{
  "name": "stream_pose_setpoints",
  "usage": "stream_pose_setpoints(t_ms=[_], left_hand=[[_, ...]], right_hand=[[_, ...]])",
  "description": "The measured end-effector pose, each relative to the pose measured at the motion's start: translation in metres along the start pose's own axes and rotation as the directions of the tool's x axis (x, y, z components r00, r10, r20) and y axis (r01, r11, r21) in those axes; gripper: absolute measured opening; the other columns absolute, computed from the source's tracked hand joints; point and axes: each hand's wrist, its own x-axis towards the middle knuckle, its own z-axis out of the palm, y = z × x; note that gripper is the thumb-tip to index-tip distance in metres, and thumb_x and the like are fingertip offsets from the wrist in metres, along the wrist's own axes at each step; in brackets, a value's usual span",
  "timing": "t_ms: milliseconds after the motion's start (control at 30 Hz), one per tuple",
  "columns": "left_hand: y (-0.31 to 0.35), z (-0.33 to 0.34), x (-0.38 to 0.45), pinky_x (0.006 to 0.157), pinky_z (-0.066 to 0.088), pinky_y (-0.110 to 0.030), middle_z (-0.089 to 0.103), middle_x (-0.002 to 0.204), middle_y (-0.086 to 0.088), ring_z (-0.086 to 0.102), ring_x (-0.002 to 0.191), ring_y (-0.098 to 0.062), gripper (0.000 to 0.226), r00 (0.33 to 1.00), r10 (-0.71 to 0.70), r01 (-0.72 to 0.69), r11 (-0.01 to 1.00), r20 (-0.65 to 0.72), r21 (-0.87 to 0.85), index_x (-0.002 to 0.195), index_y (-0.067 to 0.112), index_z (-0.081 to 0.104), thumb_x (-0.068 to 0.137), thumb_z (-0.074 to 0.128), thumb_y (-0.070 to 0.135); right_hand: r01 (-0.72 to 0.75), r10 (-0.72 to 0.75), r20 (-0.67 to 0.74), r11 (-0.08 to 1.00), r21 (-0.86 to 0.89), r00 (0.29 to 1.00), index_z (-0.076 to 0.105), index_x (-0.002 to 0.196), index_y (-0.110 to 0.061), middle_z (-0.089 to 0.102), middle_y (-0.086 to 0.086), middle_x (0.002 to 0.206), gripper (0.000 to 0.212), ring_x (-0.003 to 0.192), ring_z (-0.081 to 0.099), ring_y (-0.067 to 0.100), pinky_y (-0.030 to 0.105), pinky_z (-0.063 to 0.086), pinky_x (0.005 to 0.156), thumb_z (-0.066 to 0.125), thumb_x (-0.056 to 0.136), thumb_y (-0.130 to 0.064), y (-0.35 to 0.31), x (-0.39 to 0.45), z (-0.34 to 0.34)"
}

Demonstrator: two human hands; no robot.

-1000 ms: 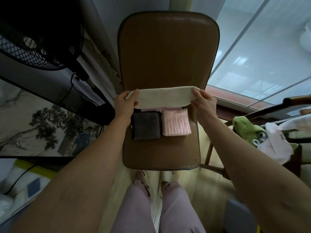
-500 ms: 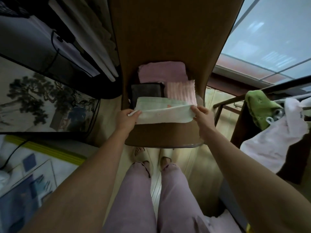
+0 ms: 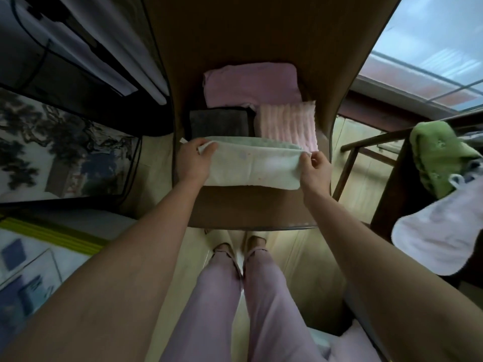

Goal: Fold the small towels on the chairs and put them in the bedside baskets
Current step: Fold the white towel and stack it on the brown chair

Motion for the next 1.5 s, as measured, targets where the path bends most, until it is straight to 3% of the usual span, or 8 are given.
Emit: stream_pose_setpoints(t_ms=[333,700,967,1067,1167,1267,1367,1500], left_hand=[[-0.011,0.021,0.018,0.078,0.043,-0.026,0.066,0.103,-0.008,0.058,0.095,-0.019,0.024,0.987,0.136,-0.131,0.990,-0.090,0.053,0.102,0.009,0.068,0.095,0.058,0.030],[-0.012,0.008,0.017,0.078,0.035,-0.021,0.054,0.113,-0.012,0.048,0.093,-0.012,0.027,0.989,0.134,-0.142,0.978,0.060,0.150,0.106,0.008,0.064,0.092,0.063,0.031],[0.016,0.005,0.039,0.075,0.039,-0.017,0.058,0.111,-0.004,0.052,0.096,-0.011,0.032,0.993,0.108,-0.111,0.992,-0.043,-0.056,0.116,0.011,0.055,0.093,0.061,0.033],[0.015,0.017,0.038,0.086,0.040,-0.023,0.053,0.122,-0.001,0.051,0.106,-0.011,0.043,0.999,-0.008,-0.001,0.988,-0.051,-0.157,0.130,0.014,0.045,0.096,0.054,0.038],[0.008,0.022,0.031,0.083,0.038,-0.017,0.055,0.123,-0.001,0.051,0.106,-0.009,0.041,0.996,-0.027,0.008,0.978,-0.085,-0.210,0.133,0.013,0.044,0.099,0.050,0.035],[-0.001,0.024,0.028,0.076,0.039,-0.012,0.058,0.121,0.000,0.053,0.103,-0.009,0.039,0.999,0.017,-0.025,0.986,-0.050,-0.162,0.131,0.011,0.048,0.100,0.047,0.036],[-0.005,0.028,0.031,0.071,0.039,-0.007,0.058,0.115,0.001,0.054,0.098,-0.010,0.037,0.998,0.062,-0.061,0.994,0.010,-0.094,0.129,0.011,0.049,0.101,0.046,0.034],[-0.005,0.037,0.035,0.083,0.043,-0.029,0.060,0.119,-0.008,0.058,0.106,-0.023,0.037,0.998,0.055,-0.055,0.998,-0.026,-0.009,0.126,0.009,0.049,0.101,0.045,0.036]], right_hand=[[0.139,-0.162,-0.094,0.967,-0.215,0.982,0.056,0.098,-0.013,0.058,0.003,0.095,0.010,0.081,0.055,0.010,0.026,0.049,0.079,0.054,0.098,-0.022,0.014,0.033,0.015],[0.220,-0.178,0.178,0.941,-0.257,0.968,0.063,0.102,-0.010,0.063,0.006,0.093,0.019,0.088,0.061,0.024,0.037,0.053,0.075,0.062,0.093,-0.026,0.004,0.029,-0.001],[0.276,-0.263,0.085,0.926,-0.257,0.961,0.052,0.117,-0.013,0.058,-0.005,0.104,0.021,0.091,0.055,0.009,0.025,0.048,0.081,0.050,0.100,-0.024,-0.035,0.052,0.016],[0.382,-0.464,0.026,0.696,-0.609,0.886,0.042,0.137,-0.011,0.044,0.010,0.141,0.041,0.130,0.040,0.024,0.040,0.032,0.112,0.048,0.100,-0.028,-0.022,0.061,0.032],[0.735,-0.658,0.418,0.319,-0.599,0.627,0.037,0.147,-0.012,0.028,0.010,0.157,0.048,0.147,0.018,0.026,0.040,0.009,0.120,0.042,0.102,-0.030,-0.002,0.053,0.043],[0.903,-0.499,0.786,-0.017,-0.429,0.364,0.022,0.154,-0.015,0.015,0.006,0.162,0.055,0.150,0.005,0.022,0.040,0.002,0.122,0.028,0.105,-0.037,0.022,0.056,0.053],[0.855,-0.438,0.762,0.032,-0.517,0.477,0.006,0.156,-0.021,0.003,0.001,0.163,0.058,0.150,-0.007,0.016,0.040,-0.008,0.121,0.020,0.105,-0.044,0.024,0.074,0.057],[0.732,-0.475,0.596,0.168,-0.660,0.647,-0.001,0.156,-0.025,-0.007,0.001,0.163,0.061,0.149,-0.015,0.017,0.035,-0.018,0.118,0.016,0.103,-0.050,0.014,0.091,0.055]])
